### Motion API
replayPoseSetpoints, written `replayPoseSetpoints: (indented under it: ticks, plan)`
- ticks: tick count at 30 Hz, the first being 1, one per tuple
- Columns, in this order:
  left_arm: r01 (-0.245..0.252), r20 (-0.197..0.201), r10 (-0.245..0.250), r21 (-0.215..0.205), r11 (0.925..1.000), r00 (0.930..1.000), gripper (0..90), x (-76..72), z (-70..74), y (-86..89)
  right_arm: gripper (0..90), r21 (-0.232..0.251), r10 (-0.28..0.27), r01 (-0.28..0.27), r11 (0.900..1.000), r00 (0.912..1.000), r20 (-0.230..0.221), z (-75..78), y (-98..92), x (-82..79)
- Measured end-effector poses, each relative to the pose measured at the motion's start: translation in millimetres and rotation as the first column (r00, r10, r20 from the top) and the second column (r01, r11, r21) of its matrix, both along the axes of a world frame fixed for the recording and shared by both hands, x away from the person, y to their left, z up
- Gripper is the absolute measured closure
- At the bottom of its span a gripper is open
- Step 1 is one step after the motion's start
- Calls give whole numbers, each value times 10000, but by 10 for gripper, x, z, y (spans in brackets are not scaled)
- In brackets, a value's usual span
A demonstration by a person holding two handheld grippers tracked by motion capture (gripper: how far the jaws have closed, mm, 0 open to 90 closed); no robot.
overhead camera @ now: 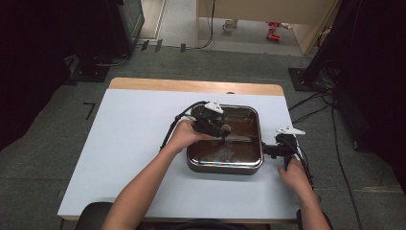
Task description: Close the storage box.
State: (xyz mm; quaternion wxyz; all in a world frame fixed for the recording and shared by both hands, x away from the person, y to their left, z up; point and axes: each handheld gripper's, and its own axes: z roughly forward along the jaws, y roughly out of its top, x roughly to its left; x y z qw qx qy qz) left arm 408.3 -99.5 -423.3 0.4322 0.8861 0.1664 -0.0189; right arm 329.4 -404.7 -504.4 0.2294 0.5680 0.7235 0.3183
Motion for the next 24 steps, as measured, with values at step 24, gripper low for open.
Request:
replayPoseSetpoints:
  ticks: [24]
  plan:
    - [-1413,158,1416,-177,9898,9898,373,-275,235,531,107,-7,10,-10,10000,10000,10,0,-1,1]
